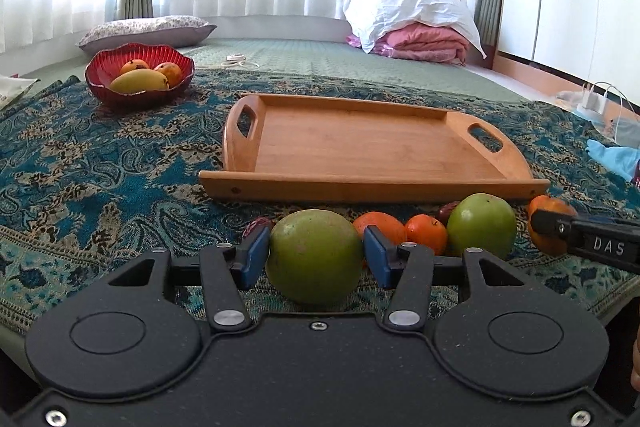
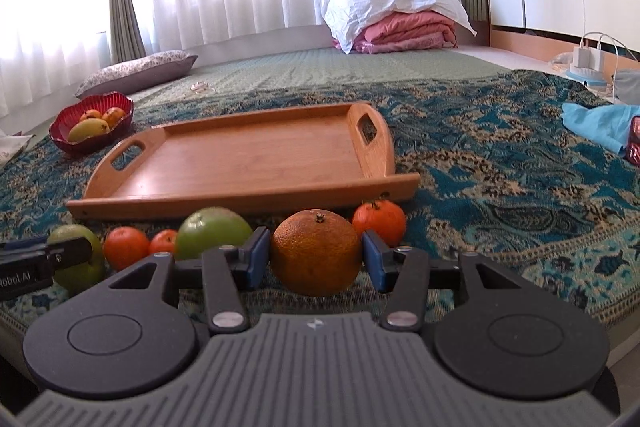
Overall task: Organize fruits
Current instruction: 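Lift the pomelo with the left tool while the right tool lifts the orange toward the tray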
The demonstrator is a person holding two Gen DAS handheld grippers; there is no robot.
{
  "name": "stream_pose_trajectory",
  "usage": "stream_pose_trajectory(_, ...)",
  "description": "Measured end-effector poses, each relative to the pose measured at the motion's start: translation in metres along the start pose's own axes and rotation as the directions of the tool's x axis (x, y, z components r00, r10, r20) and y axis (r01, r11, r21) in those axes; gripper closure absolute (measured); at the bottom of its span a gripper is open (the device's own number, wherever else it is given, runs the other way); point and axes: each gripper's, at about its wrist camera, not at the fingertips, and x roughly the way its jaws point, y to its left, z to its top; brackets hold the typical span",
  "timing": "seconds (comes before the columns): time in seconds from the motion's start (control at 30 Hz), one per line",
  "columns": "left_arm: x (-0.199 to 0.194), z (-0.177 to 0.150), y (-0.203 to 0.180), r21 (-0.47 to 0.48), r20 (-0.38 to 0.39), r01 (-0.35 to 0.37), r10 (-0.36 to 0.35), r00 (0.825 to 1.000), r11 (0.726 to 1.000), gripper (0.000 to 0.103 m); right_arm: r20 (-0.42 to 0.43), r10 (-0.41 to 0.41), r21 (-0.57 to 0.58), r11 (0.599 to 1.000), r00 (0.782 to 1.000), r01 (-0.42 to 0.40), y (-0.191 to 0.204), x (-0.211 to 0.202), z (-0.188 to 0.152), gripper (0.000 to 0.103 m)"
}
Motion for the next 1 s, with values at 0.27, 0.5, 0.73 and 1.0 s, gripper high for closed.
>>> stream_pose_trajectory(0.27, 0.013, -0.010, -0.004, 0.024, -0.033, -0.026, 0.027, 0.999, 0.999, 0.047, -0.014, -0.009, -0.047, 0.999, 1.000, 0.008, 0.004, 0.001, -0.010, 0.044)
stream_pose_trajectory(0.5, 0.020, -0.012, -0.002, 0.018, -0.015, -0.026, 0.027, 1.000, 0.999, 0.045, -0.033, -0.014, -0.074, 0.997, 0.999, 0.011, 0.009, 0.008, -0.020, 0.037)
stream_pose_trajectory(0.73, 0.028, -0.014, -0.001, 0.029, -0.005, -0.040, 0.040, 0.999, 0.999, 0.040, -0.010, -0.007, -0.078, 0.997, 1.000, 0.006, 0.009, 0.013, -0.026, 0.034)
stream_pose_trajectory(1.0, 0.027, -0.014, 0.001, 0.022, -0.002, -0.016, 0.016, 1.000, 1.000, 0.049, 0.045, -0.017, -0.111, 0.994, 0.999, 0.022, 0.014, 0.011, -0.035, 0.048)
